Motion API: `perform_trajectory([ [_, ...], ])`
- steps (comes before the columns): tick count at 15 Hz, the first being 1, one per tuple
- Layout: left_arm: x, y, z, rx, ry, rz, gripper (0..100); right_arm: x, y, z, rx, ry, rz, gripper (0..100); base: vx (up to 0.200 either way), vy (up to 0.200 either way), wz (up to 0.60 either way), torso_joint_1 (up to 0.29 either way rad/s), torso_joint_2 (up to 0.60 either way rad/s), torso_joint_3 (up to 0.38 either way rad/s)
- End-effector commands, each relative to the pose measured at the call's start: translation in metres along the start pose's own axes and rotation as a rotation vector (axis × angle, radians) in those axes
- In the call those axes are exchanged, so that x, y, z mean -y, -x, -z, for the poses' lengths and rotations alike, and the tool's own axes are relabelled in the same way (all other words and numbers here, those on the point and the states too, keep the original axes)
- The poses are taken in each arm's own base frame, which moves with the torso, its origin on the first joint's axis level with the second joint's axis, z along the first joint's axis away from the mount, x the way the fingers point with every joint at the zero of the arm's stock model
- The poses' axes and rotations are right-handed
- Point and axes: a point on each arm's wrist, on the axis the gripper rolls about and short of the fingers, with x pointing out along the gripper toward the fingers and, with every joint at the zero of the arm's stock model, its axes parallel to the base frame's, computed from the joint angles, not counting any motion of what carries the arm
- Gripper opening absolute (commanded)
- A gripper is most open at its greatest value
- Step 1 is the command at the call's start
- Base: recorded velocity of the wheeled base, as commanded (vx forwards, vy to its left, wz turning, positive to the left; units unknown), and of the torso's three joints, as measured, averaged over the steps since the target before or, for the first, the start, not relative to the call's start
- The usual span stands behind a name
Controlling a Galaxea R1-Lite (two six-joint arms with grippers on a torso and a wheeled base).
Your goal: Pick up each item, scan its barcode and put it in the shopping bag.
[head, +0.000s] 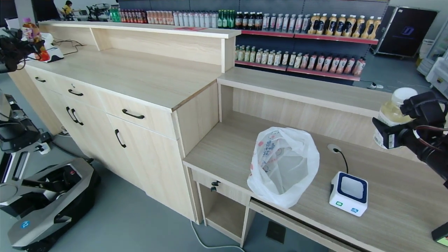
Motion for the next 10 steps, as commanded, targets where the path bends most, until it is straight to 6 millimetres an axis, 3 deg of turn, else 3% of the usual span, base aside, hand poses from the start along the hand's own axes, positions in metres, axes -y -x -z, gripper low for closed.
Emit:
perform_trajectory([
  [1,0.0,0.0,0.0,0.001,0.001,0.0,100,-0.009,-0.01,0.005,-0.017,0.001,-0.021,0,0.0,0.0,0.6,-0.002,0.0,-0.002],
  [4,0.0,0.0,0.0,0.001,0.001,0.0,100,-0.022,-0.025,0.018,-0.033,-0.072,-0.102,0,0.0,0.0,0.6,0.001,0.0,0.004],
  [6,0.0,0.0,0.0,0.001,0.001,0.0,100,-0.04,-0.036,0.03,-0.085,-0.221,-0.22,0,0.0,0.0,0.0,0.0,0.0,0.0],
  [9,0.0,0.0,0.0,0.001,0.001,0.0,100,-0.05,-0.053,0.053,-0.196,-0.29,-0.251,0,0.0,0.0,0.0,0.0,0.0,0.0],
  [10,0.0,0.0,0.0,0.001,0.001,0.0,100,-0.052,-0.062,0.069,-0.244,-0.3,-0.249,0,0.0,0.0,0.0,0.0,0.0,0.0],
])
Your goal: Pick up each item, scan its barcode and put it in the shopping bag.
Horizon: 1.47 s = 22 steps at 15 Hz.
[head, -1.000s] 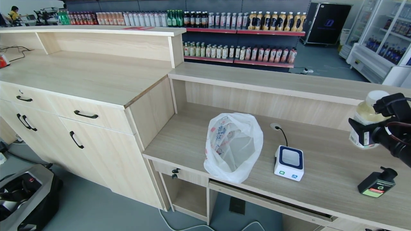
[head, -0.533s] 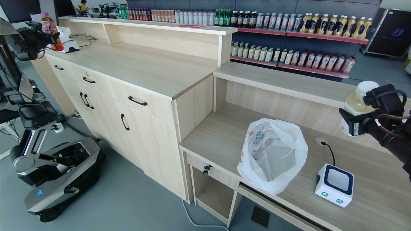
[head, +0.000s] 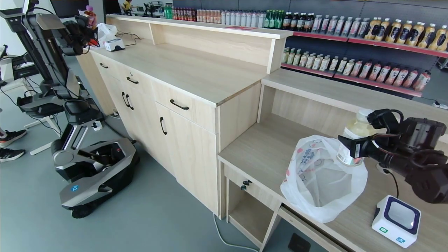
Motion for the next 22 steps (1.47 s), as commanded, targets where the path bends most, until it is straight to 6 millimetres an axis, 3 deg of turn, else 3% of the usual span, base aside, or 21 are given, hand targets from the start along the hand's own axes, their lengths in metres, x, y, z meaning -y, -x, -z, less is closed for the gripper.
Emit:
perform_trajectory([
  [1,0.0,0.0,0.0,0.0,0.0,0.0,100,0.003,-0.023,0.03,-0.083,-0.025,-0.004,0,0.0,0.0,0.0,0.0,0.0,0.0],
  [8,0.0,0.0,0.0,0.0,0.0,-0.002,100,0.0,-0.05,0.064,-0.139,-0.041,-0.015,0,0.0,0.0,0.0,0.0,0.0,0.0],
  [18,0.0,0.0,0.0,0.0,0.0,0.0,100,-0.001,-0.098,0.088,-0.079,-0.071,-0.048,0,0.0,0.0,0.0,0.0,0.0,0.0],
  [22,0.0,0.0,0.0,0.0,0.0,-0.002,100,-0.005,-0.105,0.105,-0.091,-0.05,-0.062,0,0.0,0.0,0.0,0.0,0.0,0.0],
])
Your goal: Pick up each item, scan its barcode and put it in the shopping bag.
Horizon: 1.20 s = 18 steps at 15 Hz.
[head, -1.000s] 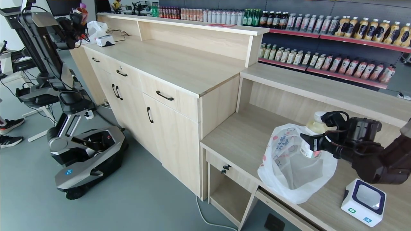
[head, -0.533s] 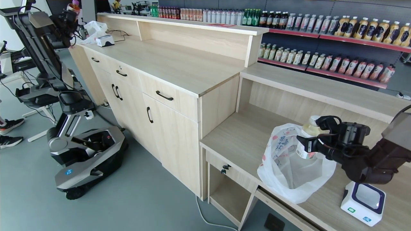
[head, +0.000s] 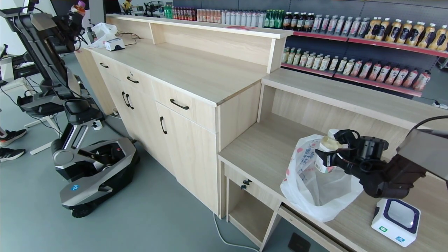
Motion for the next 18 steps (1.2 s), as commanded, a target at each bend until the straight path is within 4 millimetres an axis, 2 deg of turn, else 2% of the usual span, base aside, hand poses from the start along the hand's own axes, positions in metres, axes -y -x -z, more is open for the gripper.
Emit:
perform_trajectory([
  [1,0.0,0.0,0.0,0.001,0.0,0.0,100,-0.002,-0.005,0.018,-0.025,0.002,-0.004,0,0.0,0.0,0.0,0.0,0.0,0.0],
  [8,0.0,0.0,0.0,0.001,0.0,0.0,100,-0.006,-0.01,0.036,-0.023,0.018,-0.008,0,0.0,0.0,0.0,0.0,0.0,0.0],
  [16,0.0,0.0,0.0,0.001,0.0,0.0,100,-0.007,-0.005,0.037,-0.029,0.033,-0.01,0,0.0,0.0,0.0,0.0,0.0,0.0],
  [17,0.0,0.0,0.0,0.001,0.0,0.0,100,-0.006,-0.004,0.032,-0.017,0.033,-0.007,100,0.0,0.0,0.0,0.0,0.0,0.0],
  [18,0.0,0.0,0.0,0.001,0.0,0.0,100,-0.006,-0.002,0.025,-0.004,0.031,-0.006,100,0.0,0.0,0.0,0.0,0.0,0.0],
])
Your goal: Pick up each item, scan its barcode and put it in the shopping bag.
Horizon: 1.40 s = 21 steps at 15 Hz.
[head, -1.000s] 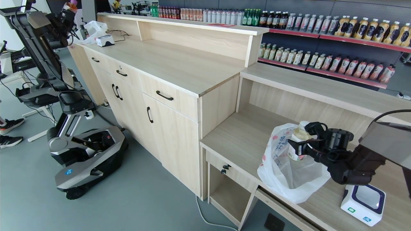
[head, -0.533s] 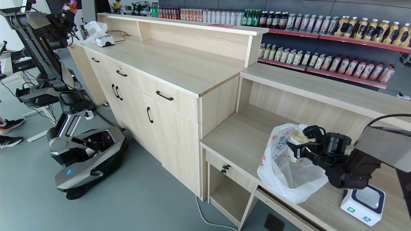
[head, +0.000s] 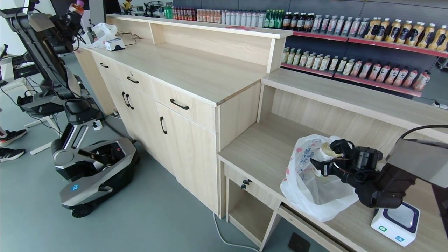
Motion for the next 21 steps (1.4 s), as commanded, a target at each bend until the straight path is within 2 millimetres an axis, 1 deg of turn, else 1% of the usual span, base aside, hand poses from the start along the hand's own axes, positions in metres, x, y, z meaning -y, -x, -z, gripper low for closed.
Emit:
perform_trajectory([
  [1,0.0,0.0,0.0,0.001,0.001,0.001,100,0.002,0.008,-0.024,0.045,-0.001,0.005,100,0.0,0.0,0.0,0.0,0.0,0.0],
  [2,0.0,0.0,0.0,0.001,0.001,0.001,100,0.002,0.022,-0.057,0.077,-0.014,0.0,100,0.0,0.0,0.0,0.0,0.0,0.0],
  [3,0.0,0.0,0.0,0.001,0.001,0.001,100,0.004,0.036,-0.079,0.095,-0.013,0.003,100,0.0,0.0,0.0,0.0,0.0,0.0],
  [4,0.0,0.0,0.0,0.001,0.001,0.001,100,0.007,0.054,-0.1,0.1,-0.012,0.009,100,0.0,0.0,0.0,0.0,0.0,0.0],
  [5,0.0,0.0,0.0,0.001,0.001,0.001,100,0.009,0.076,-0.121,0.107,-0.011,0.015,100,0.0,0.0,0.0,0.0,0.0,0.0],
  [7,0.0,0.0,0.0,0.001,0.001,0.001,100,0.015,0.128,-0.15,0.117,-0.006,0.051,100,0.0,0.0,0.0,0.0,0.0,0.0],
  [8,0.0,0.0,0.0,0.001,0.001,0.001,100,0.018,0.16,-0.157,0.124,-0.002,0.079,100,0.0,0.0,0.0,0.0,0.0,0.0],
  [9,0.0,0.0,0.0,0.001,0.001,0.001,100,0.021,0.184,-0.157,0.123,0.01,0.116,100,0.0,0.0,0.0,0.0,0.0,0.0],
  [11,0.0,0.0,0.0,0.001,0.001,0.001,100,0.043,0.227,-0.147,0.093,0.117,0.255,100,0.0,0.0,0.0,0.0,0.0,0.0],
  [13,0.0,0.0,0.0,0.001,0.001,0.001,100,0.063,0.251,-0.149,0.057,0.111,0.38,100,0.0,0.0,-0.6,-0.002,0.0,0.002],
  [14,0.0,0.0,0.0,0.001,0.001,0.001,100,0.065,0.253,-0.149,0.054,0.11,0.395,100,0.0,0.0,-0.6,0.002,0.0,0.002],
  [15,0.0,0.0,0.0,0.001,0.001,0.001,100,0.082,0.279,-0.145,-0.05,0.066,0.562,100,0.0,0.0,-0.6,0.007,0.0,0.002],
  [16,0.0,0.0,0.0,0.001,0.001,0.001,100,0.088,0.289,-0.144,-0.11,0.041,0.62,100,0.0,0.0,-0.6,0.007,0.0,0.002],
  [18,0.0,0.0,0.0,0.001,0.001,0.001,100,0.103,0.309,-0.136,-0.286,0.018,0.718,100,0.0,0.0,-0.6,0.0,0.0,0.002],
  [20,0.0,0.0,0.0,0.001,0.001,0.001,100,0.126,0.325,-0.114,-0.518,0.067,0.82,100,0.0,0.0,-0.6,-0.002,0.0,0.002],
  [21,0.0,0.0,0.0,0.001,0.001,0.001,100,0.136,0.328,-0.101,-0.596,0.085,0.822,100,0.0,0.0,0.0,0.0,0.0,0.0],
])
